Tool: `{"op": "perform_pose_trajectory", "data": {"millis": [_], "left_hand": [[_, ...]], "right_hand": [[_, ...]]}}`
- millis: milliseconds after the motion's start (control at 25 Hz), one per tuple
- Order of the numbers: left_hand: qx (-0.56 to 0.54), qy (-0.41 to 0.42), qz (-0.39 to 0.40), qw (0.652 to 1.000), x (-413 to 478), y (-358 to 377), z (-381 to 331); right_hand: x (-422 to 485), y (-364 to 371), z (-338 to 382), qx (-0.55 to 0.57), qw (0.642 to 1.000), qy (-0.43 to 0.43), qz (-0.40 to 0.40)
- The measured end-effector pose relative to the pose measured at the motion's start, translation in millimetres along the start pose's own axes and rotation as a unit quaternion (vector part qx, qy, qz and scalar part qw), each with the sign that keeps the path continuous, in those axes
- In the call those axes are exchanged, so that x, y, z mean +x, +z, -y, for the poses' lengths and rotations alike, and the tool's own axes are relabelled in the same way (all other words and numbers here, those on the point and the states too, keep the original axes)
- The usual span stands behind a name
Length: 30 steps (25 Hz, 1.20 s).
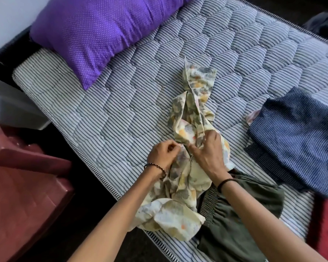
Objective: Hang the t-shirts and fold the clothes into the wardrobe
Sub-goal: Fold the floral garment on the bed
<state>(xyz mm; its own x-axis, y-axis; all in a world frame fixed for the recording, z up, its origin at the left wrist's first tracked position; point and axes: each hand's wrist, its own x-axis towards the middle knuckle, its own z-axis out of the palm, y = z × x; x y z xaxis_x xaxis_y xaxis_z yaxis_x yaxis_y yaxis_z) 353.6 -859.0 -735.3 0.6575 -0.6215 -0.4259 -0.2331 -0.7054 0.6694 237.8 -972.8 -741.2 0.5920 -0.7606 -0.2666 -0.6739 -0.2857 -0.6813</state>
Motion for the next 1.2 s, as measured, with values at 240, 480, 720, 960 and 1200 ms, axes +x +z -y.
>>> {"op": "perform_pose_trajectory", "data": {"millis": [240, 480, 720, 960, 1200], "left_hand": [[-0.146, -0.131, 0.060, 0.979, 37, 13, -1], [-0.485, -0.194, -0.129, 0.843, 57, -11, -1], [-0.570, -0.279, -0.232, 0.737, 58, -60, 49], [-0.436, -0.263, -0.109, 0.854, 47, -56, 63], [-0.512, -0.292, -0.327, 0.739, 50, -65, 55]], "right_hand": [[15, 0, -3, 0.046, 0.991, 0.126, 0.021], [30, -27, -5, 0.373, 0.883, 0.238, -0.156], [45, -32, -37, 0.412, 0.806, 0.379, -0.193], [40, -30, -28, 0.394, 0.863, 0.315, 0.009], [44, -37, -33, 0.385, 0.833, 0.327, -0.224]]}}
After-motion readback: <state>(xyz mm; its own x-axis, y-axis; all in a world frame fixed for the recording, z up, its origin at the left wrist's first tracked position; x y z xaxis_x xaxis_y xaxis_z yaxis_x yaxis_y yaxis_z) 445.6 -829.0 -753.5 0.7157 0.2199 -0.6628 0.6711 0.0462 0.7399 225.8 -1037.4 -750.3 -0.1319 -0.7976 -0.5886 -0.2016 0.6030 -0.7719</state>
